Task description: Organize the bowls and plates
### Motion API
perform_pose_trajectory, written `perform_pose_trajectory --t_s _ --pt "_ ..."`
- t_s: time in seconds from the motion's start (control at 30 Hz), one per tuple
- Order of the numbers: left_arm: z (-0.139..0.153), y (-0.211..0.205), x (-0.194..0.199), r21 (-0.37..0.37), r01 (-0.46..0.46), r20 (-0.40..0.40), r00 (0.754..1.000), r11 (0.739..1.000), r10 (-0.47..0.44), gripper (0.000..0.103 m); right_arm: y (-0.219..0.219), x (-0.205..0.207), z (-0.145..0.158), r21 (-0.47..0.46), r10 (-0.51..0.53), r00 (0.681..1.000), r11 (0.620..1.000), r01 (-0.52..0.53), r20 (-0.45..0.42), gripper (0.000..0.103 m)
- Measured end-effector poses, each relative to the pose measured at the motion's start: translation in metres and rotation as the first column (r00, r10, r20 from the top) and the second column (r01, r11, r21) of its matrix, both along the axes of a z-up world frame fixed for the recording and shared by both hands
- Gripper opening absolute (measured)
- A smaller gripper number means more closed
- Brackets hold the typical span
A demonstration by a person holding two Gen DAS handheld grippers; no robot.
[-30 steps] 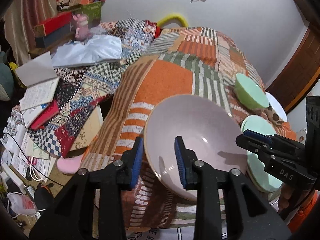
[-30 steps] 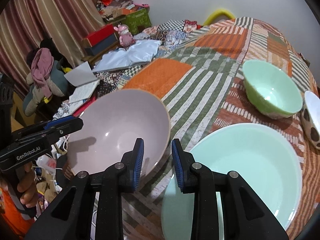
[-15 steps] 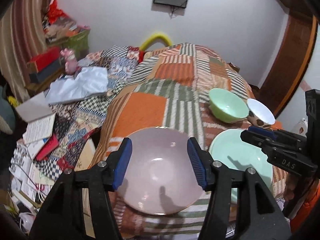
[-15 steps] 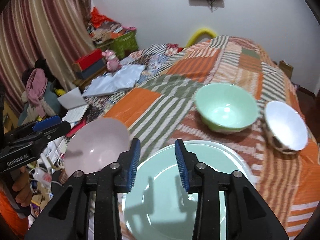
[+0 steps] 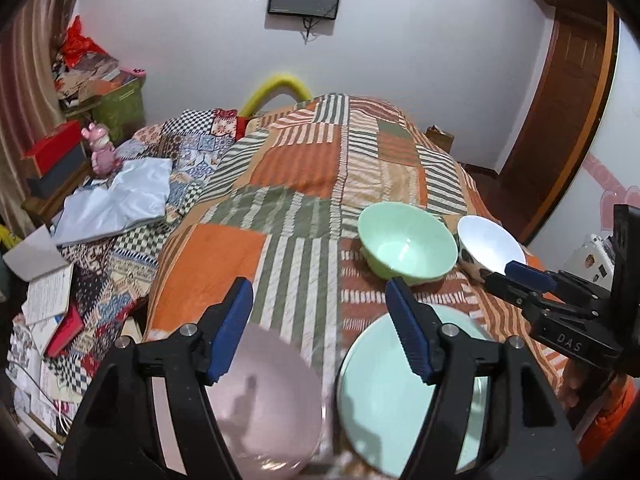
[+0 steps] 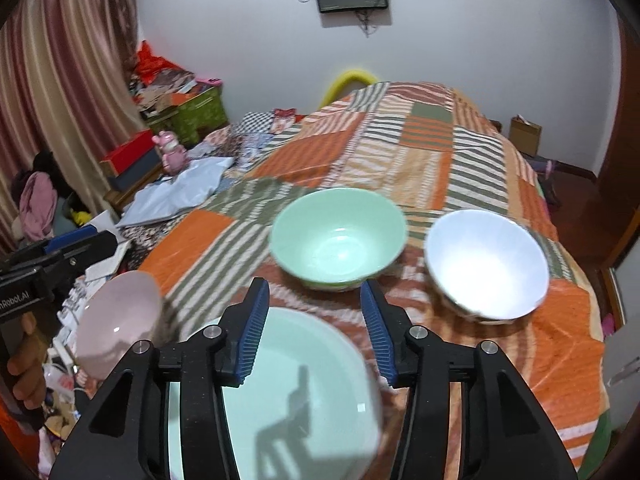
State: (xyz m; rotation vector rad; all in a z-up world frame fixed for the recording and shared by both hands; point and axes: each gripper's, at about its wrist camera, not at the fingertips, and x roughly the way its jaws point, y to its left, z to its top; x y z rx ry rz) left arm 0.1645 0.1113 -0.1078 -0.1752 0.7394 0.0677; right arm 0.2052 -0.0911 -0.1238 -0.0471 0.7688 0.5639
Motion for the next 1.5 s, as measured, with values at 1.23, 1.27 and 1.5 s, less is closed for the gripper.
perform_pose_trajectory --t_s 1.23,1.27,1.5 --pt "-0.098 -0.036 0.169 -0.023 0.169 -0.313 0.935 0.985 -0.168 0.072 0.004 0.092 -0.06 0.028 -0.077 0.969 0.996 0.086 -0.236 0.049" --pt "-0.099 -0.037 0.171 -0.031 0.172 -0.314 0.933 0.985 -0.173 0.071 0.004 0.093 -0.06 0.03 -0.079 0.968 0.996 0.089 -0.239 0.049" --pt "-0.112 -0.044 0.182 -0.074 0.182 -0.356 0.913 0.98 -0.197 0.047 0.009 0.099 -0.063 0.025 -0.081 0.963 0.996 0.091 -0.259 0.043"
